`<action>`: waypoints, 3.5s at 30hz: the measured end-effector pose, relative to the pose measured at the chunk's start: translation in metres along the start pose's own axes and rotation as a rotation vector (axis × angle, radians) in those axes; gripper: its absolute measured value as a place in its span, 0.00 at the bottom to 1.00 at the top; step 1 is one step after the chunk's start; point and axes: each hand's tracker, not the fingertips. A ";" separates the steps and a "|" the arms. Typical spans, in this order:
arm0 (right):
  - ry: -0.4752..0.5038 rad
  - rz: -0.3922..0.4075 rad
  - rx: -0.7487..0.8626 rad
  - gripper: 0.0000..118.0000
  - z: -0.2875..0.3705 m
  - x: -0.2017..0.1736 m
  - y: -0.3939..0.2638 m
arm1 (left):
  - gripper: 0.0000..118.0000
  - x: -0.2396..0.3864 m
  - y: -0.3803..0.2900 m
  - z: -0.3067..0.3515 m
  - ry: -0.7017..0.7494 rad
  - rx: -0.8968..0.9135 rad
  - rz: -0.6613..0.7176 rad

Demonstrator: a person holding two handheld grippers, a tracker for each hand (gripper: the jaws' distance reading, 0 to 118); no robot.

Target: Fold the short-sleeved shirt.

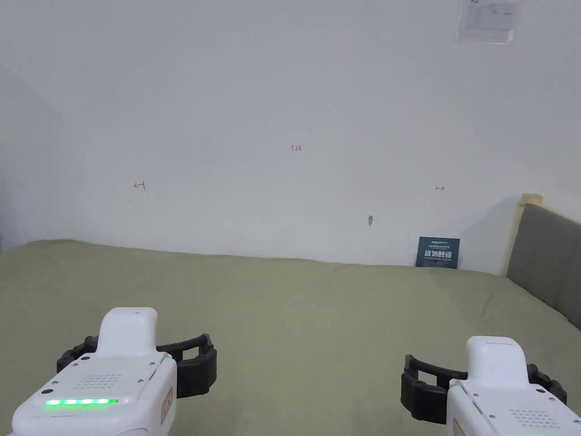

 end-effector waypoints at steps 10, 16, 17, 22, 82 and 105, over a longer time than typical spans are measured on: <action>0.079 -0.082 0.037 1.00 0.005 0.000 0.005 | 0.99 0.004 0.002 0.000 -0.021 -0.004 0.002; 0.062 -0.059 0.044 1.00 0.005 -0.003 0.007 | 0.99 0.007 0.002 0.001 -0.025 -0.004 -0.009; 0.064 -0.057 0.041 1.00 0.004 -0.003 0.007 | 0.99 0.005 0.002 0.001 -0.027 -0.006 -0.007; 0.098 -0.082 0.040 1.00 0.005 0.001 0.005 | 0.99 0.006 0.004 0.003 -0.033 -0.015 0.004; 0.136 -0.195 0.016 1.00 -0.007 0.021 0.021 | 0.99 0.005 0.009 -0.006 -0.012 -0.034 0.015; 0.078 -0.153 -0.027 1.00 -0.013 0.019 0.026 | 0.99 0.010 0.018 -0.002 0.006 -0.034 0.004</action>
